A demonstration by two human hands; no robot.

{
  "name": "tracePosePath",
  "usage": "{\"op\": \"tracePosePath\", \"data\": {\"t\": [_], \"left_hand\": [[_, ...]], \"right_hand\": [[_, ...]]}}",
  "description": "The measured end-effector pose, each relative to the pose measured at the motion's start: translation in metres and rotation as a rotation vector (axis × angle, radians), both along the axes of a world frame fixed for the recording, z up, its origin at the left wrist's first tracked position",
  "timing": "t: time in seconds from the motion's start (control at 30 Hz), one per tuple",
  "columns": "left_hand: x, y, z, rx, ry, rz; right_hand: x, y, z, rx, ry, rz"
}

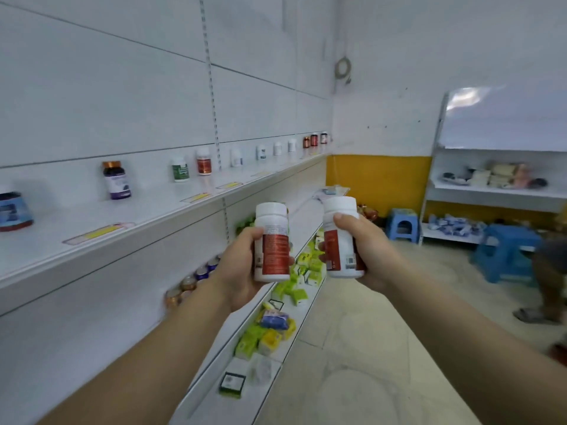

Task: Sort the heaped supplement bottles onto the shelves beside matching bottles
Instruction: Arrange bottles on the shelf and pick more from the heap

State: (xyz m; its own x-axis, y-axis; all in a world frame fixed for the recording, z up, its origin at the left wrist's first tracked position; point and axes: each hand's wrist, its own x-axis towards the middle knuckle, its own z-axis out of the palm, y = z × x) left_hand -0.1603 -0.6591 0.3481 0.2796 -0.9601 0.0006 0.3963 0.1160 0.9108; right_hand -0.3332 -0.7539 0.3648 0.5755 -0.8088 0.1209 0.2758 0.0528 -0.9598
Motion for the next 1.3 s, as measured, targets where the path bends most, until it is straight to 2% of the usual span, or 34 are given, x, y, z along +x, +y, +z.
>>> {"op": "tracePosePath", "data": {"t": [0.27, 0.53, 0.77, 0.83, 0.93, 1.03, 1.13, 1.23, 1.3], "left_hand": [[-0.014, -0.18, 0.012, -0.032, 0.022, -0.047], [0.042, -0.354, -0.001, -0.074, -0.009, -0.025], [0.098, -0.532, 0.004, -0.115, -0.037, -0.139], [0.101, -0.584, 0.009, -0.075, -0.021, -0.212], [0.101, -0.659, 0.01, -0.035, 0.012, -0.304], [0.095, -0.743, 0.004, -0.042, -0.023, -0.273], [0.084, -0.824, -0.003, -0.093, -0.098, -0.253], [0.068, -0.904, -0.004, -0.131, -0.063, -0.259], [0.063, -0.959, -0.001, -0.099, -0.015, -0.265]], "right_hand": [[-0.019, -0.165, 0.016, 0.034, 0.021, -0.048], [0.042, -0.339, 0.002, -0.07, 0.031, -0.167], [0.097, -0.512, 0.001, 0.148, 0.046, -0.196], [0.097, -0.557, 0.004, 0.163, 0.045, -0.212], [0.092, -0.621, 0.008, 0.05, 0.055, -0.244], [0.082, -0.695, 0.008, -0.033, 0.067, -0.276], [0.068, -0.78, 0.003, -0.005, 0.036, -0.271], [0.056, -0.864, 0.002, 0.101, -0.025, -0.219], [0.052, -0.918, 0.006, 0.073, -0.018, -0.19]]}}
